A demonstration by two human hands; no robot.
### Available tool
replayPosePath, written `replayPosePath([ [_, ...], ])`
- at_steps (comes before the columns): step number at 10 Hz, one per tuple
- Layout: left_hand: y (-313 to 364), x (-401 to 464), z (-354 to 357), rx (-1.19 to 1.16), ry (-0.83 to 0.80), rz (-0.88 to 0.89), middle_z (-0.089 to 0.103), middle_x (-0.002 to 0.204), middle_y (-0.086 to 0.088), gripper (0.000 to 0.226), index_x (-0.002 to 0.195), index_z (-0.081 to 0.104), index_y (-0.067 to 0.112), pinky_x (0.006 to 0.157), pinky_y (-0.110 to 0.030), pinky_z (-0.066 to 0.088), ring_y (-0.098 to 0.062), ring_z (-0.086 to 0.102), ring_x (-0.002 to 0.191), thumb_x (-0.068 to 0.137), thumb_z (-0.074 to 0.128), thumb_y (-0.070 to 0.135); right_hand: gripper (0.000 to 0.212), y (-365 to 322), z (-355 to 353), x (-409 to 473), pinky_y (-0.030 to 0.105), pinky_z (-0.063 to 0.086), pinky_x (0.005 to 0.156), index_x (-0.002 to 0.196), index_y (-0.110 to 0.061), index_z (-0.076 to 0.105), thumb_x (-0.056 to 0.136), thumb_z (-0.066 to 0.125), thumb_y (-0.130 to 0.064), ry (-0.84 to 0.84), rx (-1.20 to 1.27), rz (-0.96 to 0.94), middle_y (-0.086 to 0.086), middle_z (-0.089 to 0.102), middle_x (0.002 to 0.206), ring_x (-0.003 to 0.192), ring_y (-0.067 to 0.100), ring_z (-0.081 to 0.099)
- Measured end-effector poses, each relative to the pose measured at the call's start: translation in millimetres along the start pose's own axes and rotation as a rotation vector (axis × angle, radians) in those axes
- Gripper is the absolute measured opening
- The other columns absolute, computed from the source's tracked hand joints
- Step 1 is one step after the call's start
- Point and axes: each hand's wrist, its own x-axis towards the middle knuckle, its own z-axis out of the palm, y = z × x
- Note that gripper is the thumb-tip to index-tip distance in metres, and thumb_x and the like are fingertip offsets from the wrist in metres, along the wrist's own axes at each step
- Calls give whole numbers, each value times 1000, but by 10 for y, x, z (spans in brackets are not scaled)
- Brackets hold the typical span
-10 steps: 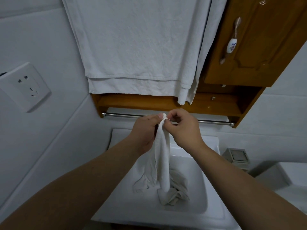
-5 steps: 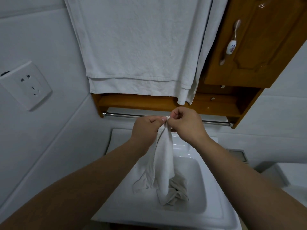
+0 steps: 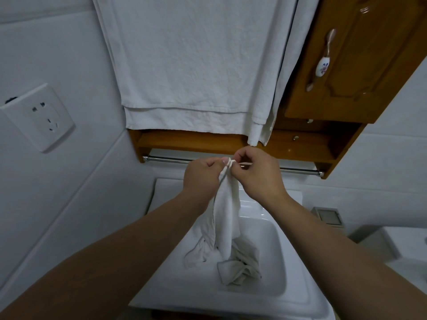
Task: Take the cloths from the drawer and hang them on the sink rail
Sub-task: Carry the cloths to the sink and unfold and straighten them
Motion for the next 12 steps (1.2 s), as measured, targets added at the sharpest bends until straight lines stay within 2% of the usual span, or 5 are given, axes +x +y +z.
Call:
replayPosePath([
  [1, 6, 149, -124, -23, 178, -108, 70, 90, 7, 18, 82, 71, 35, 50, -11, 46, -10, 65, 81, 95, 60, 32, 13, 62, -83, -3, 16, 52, 65, 83, -30, 64, 84, 69, -18, 70, 170, 111, -10, 66, 79, 75, 1, 63],
  [4, -106, 494, -869, -376, 587, -425, 50, 142, -13, 49, 141, 43, 9, 96, -32, 45, -30, 49, 128, 96, 55, 25, 14, 722, -745, -43, 41, 54, 90, 92, -14, 61, 96, 51, -4, 224, 1090, 520, 5, 61, 79, 75, 19, 67],
  [8, 27, 247, -478, -85, 214, -108, 71, 93, 5, 13, 76, 73, 33, 74, -32, 53, -16, 64, 91, 88, 70, 31, 19, 182, -637, -81, 20, 55, 80, 99, -28, 75, 88, 71, -12, -219, 305, 198, -7, 75, 91, 88, 8, 70],
  [10, 226, 59, -153, 100, -23, 169, 74, 80, 17, 9, 88, 78, 29, 58, -7, 46, 1, 68, 76, 89, 69, 29, 8, -109, -417, 20, 31, 60, 70, 85, -24, 78, 82, 79, -16, -211, 335, 136, -2, 73, 79, 74, 14, 69],
  [12, 300, 26, -70, 46, -199, 158, 76, 89, 0, 19, 99, 77, 16, 75, -33, 58, -18, 71, 86, 95, 61, 25, 4, -146, -385, 80, 40, 60, 69, 86, -19, 76, 83, 78, -17, -169, 283, 142, 0, 72, 79, 75, 17, 68],
])
